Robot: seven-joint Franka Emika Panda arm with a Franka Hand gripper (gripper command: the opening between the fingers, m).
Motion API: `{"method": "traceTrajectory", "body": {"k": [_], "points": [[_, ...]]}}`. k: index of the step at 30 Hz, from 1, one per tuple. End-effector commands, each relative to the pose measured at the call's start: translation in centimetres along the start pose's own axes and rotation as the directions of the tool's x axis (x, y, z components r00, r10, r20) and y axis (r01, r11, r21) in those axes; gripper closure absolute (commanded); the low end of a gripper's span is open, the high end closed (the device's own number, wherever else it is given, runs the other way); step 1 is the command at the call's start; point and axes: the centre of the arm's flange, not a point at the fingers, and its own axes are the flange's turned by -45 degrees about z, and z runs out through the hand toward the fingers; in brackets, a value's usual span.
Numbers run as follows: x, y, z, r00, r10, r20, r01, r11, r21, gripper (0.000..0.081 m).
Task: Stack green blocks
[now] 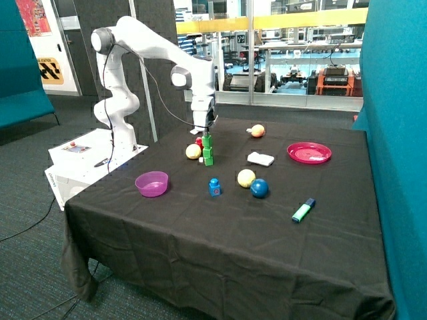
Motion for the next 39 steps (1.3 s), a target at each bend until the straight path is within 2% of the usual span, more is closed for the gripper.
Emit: {"method": "traceTrajectory", "body": {"k": [1,28,31,39], "points": [[0.4,-0.2,0.3,1.000,-0.002,0.0031,0.002,1.000,0.0015,0.0808],[-1.2,0.9,1.7,1.000,0.006,0.0031,-0.006,1.000,0.0015,0.0806],[-1.3,0.9,1.7,1.000,0.005,0.0031,-0.005,1.000,0.0015,0.0641],[-0.9,0.5,1.7,1.000,0.000,0.0031,0.000,1.000,0.0015,0.0455]]}}
